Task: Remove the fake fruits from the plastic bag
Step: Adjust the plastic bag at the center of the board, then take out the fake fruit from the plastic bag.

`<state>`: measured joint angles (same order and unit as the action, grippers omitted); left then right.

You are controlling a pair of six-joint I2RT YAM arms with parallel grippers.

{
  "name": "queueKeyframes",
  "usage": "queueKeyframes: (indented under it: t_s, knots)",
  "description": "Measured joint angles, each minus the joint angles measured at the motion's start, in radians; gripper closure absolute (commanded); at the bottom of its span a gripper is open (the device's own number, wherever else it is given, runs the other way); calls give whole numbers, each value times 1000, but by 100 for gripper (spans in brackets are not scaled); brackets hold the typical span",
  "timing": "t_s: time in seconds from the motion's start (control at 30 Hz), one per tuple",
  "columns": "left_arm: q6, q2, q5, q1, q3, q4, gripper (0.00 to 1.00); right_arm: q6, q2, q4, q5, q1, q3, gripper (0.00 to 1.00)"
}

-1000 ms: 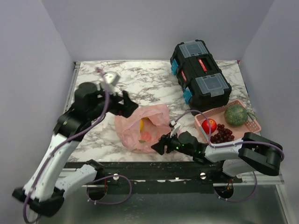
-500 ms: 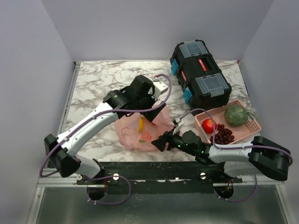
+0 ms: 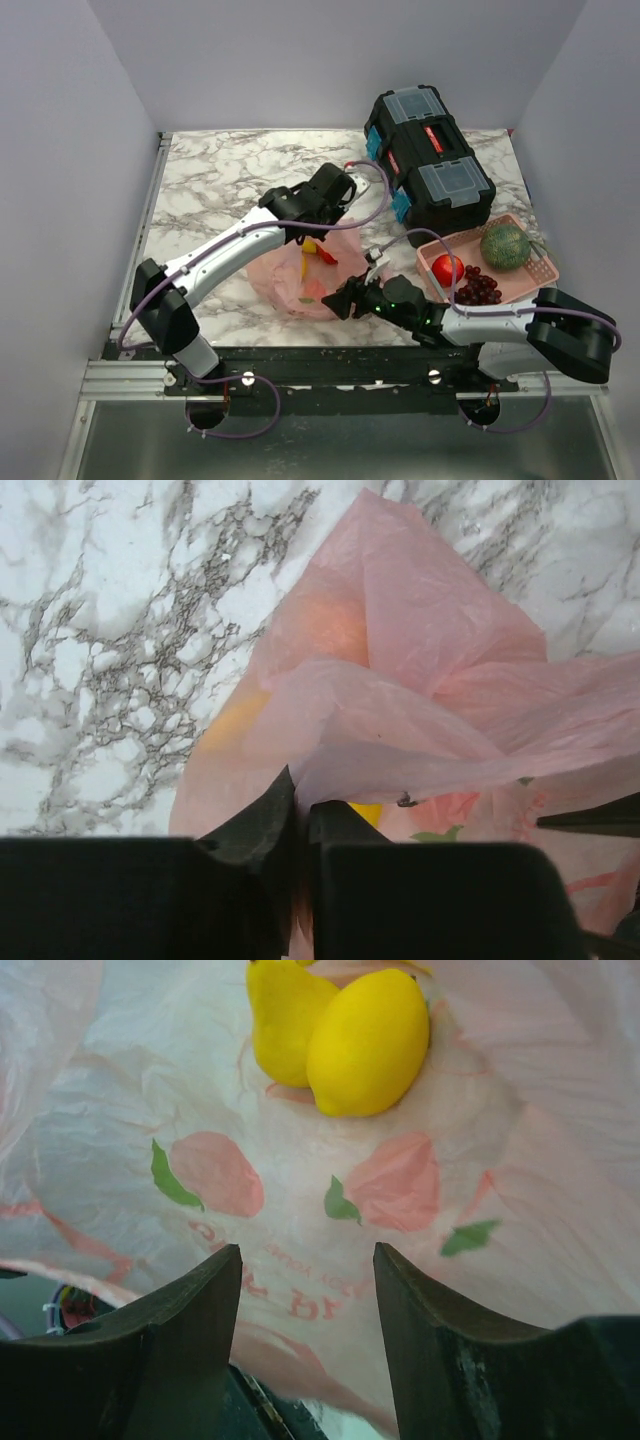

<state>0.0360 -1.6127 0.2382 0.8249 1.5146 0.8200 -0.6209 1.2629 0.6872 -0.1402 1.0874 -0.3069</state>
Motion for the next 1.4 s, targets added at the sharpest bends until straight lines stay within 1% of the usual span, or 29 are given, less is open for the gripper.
queueKeyframes:
  t_s: [0.13, 0.23, 0.4, 0.57, 0.67, 0.73, 0.87, 0.97, 1.17, 1.3, 1.4]
  knots:
    - [-47, 73, 22, 0, -16, -19, 100, 1, 77, 3, 8, 3, -84, 48]
    - [-100, 194, 15, 0, -82, -45, 100, 2, 122, 3, -2, 12, -153, 48]
    - [-146, 392, 11, 0, -218, -111, 100, 26, 174, -9, -127, 28, -256, 47]
    - [-153, 499, -5, 0, -373, -220, 100, 48, 229, -45, -285, 31, -343, 45]
    - [-153, 504, -14, 0, -422, -259, 100, 58, 245, -49, -346, 31, -367, 37]
    - [-152, 504, -20, 0, -451, -288, 100, 68, 271, -51, -362, 31, -391, 29]
    - [-148, 504, -41, 0, -473, -309, 100, 96, 353, -56, -360, 31, -431, 15]
    - [-138, 504, -50, 0, -475, -319, 100, 126, 398, -53, -342, 31, -432, 7]
    - [-104, 504, -53, 0, -475, -312, 100, 180, 473, -35, -290, 31, -445, 0]
    - [-85, 500, -54, 0, -475, -301, 100, 197, 539, -12, -294, 31, -471, 0]
    - [-79, 497, -54, 0, -475, -297, 100, 228, 572, 36, -297, 31, -471, 0]
